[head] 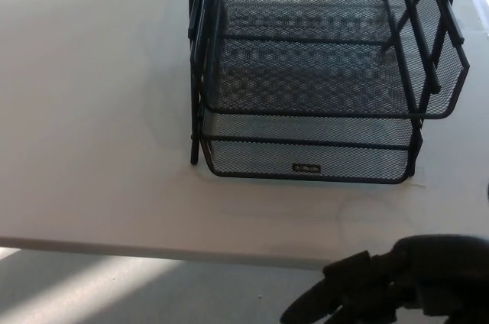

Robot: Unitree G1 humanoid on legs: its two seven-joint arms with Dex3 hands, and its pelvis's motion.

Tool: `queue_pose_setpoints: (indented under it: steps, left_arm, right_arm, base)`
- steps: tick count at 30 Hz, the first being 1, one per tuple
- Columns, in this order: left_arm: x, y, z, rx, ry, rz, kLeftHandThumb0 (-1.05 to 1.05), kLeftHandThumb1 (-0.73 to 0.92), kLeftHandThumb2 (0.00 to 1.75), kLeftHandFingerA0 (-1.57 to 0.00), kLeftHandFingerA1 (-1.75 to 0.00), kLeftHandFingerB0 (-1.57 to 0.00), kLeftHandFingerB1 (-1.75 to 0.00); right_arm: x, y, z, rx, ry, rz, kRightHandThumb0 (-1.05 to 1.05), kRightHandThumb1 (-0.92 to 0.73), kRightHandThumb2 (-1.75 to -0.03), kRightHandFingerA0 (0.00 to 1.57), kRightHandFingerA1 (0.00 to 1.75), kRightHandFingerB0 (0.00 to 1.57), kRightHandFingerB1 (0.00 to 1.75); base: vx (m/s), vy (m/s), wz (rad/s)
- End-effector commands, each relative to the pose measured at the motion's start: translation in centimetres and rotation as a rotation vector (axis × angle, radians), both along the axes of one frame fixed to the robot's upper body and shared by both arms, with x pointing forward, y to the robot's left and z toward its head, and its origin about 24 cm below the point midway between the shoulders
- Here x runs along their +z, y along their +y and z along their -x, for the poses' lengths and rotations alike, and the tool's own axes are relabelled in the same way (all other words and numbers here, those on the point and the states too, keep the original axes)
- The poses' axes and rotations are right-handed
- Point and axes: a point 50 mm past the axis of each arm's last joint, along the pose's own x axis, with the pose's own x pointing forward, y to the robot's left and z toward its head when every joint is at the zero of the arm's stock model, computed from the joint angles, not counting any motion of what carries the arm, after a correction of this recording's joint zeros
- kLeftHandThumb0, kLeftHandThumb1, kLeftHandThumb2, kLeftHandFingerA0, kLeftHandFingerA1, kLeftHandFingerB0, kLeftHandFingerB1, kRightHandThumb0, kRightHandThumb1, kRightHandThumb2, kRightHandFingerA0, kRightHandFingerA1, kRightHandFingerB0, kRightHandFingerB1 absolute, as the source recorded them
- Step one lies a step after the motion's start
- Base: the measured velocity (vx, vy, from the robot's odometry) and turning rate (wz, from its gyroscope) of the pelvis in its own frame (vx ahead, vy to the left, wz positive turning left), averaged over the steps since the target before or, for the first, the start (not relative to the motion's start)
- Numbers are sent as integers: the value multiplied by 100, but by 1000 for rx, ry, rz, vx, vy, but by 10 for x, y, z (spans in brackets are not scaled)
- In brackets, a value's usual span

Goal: A balck drawer is kept on the middle of the table and the robot uses its right hand to push it back away from the robot

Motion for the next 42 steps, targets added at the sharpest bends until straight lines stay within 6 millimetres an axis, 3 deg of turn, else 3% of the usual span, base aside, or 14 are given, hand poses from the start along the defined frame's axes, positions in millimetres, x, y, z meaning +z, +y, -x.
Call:
queue_pose_setpoints:
  steps: [1,4,9,12,14,15,16,17,23,26,29,33,41,42]
  left_arm:
    - [2,6,2,8,10,-20,-60,76,62,-28,-32,-23,-29]
    - [1,6,3,5,11,-30,-61,75,63,-29,-31,-24,-29]
    - [2,6,3,5,13,-37,-60,75,62,-29,-32,-24,-29]
    - [2,7,3,8,13,-42,-60,75,62,-30,-32,-24,-29]
    - [1,7,3,7,13,-42,-60,75,63,-28,-32,-23,-28]
    - [1,7,3,6,11,-43,-61,75,62,-29,-32,-24,-29]
    - [1,7,3,5,9,-46,-61,75,62,-29,-32,-24,-29]
    - [1,7,3,4,8,-46,-61,75,62,-29,-32,-24,-29]
    - [1,7,3,20,12,-37,-61,75,62,-29,-32,-23,-28]
    - [2,7,3,20,9,-35,-60,75,62,-30,-32,-23,-29]
    - [2,7,4,8,6,-39,-61,75,62,-30,-32,-24,-29]
    - [1,7,3,17,8,-38,-60,74,62,-29,-32,-23,-29]
    - [2,8,3,28,16,-29,-61,75,62,-27,-31,-22,-28]
    - [2,8,3,21,15,-34,-61,75,63,-28,-31,-23,-28]
  right_arm:
    - [-20,-40,0,-138,12,-41,-65,-80,-64,29,32,22,30]
    - [-60,-81,-3,-427,154,12,-60,-77,-63,32,32,24,30]
    - [-98,-123,1,-695,238,100,-64,-73,-62,33,33,25,30]
    - [-119,-147,5,-872,225,290,-61,-73,-62,36,33,28,31]
    - [-130,-154,6,-866,161,476,-61,-77,-63,34,33,26,30]
    - [-136,-157,8,-866,152,550,-60,-59,-97,33,53,15,42]
    - [-143,-159,9,-866,146,618,-60,-59,-97,33,53,15,42]
    - [-146,-160,9,-869,149,637,-63,-73,-62,36,34,29,31]
    - [-175,-165,17,-885,216,806,-60,-75,-62,34,32,30,31]
    - [-181,-166,18,-880,210,862,-61,-74,-63,34,33,30,31]
    - [-196,-166,24,-881,261,921,-60,-78,-64,25,32,28,31]
    - [-217,-166,37,-851,331,1035,-58,-78,-64,28,35,34,34]
    - [-227,-164,44,-838,331,1067,-60,-78,-64,33,36,34,34]
    - [-228,-164,44,-830,331,1071,-70,-66,-98,27,50,27,47]
  base:
    - [0,0,0]
    - [0,0,0]
    - [0,0,0]
    - [0,0,0]
    - [0,0,0]
    - [0,0,0]
    - [0,0,0]
    - [0,0,0]
    - [0,0,0]
    - [0,0,0]
    - [0,0,0]
    - [0,0,0]
    - [0,0,0]
    - [0,0,0]
